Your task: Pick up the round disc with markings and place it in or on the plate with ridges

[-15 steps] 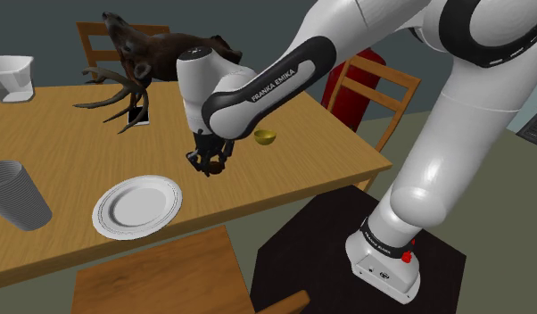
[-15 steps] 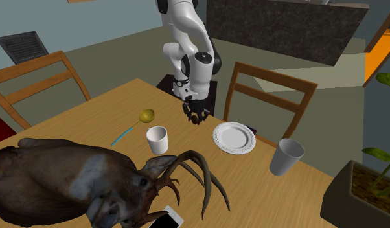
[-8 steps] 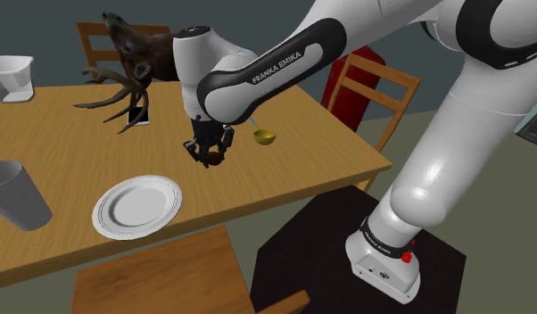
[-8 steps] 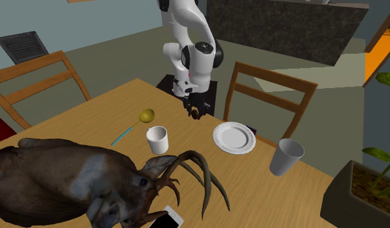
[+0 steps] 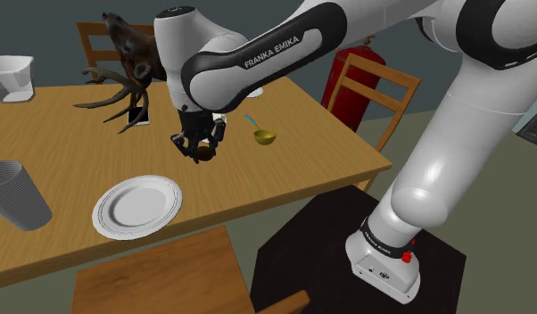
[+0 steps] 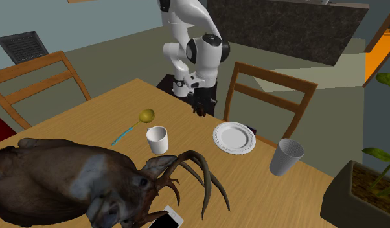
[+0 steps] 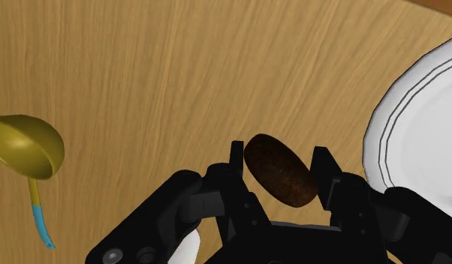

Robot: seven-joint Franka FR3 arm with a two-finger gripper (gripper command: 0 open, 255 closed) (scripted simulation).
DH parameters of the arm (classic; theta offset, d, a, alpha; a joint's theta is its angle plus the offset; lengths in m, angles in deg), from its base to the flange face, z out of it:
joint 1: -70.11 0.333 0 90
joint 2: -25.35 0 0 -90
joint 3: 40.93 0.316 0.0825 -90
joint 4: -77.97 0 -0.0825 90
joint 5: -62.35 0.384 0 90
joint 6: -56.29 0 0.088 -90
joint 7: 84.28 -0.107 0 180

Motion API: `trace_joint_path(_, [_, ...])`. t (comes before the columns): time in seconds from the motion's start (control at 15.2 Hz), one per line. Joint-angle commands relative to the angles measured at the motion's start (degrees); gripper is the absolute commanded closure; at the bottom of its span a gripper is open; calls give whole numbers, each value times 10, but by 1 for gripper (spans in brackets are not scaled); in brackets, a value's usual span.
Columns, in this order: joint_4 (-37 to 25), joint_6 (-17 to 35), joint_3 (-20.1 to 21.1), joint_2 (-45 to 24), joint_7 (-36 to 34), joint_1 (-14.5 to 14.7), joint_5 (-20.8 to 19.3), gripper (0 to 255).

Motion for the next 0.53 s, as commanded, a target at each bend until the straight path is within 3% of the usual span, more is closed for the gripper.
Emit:
trace_joint_path(0.0, [-35, -12, 9, -31, -30, 14, -16, 255])
trace_joint_path(0.46, [-194, -72, 23, -162, -128, 91, -83, 255])
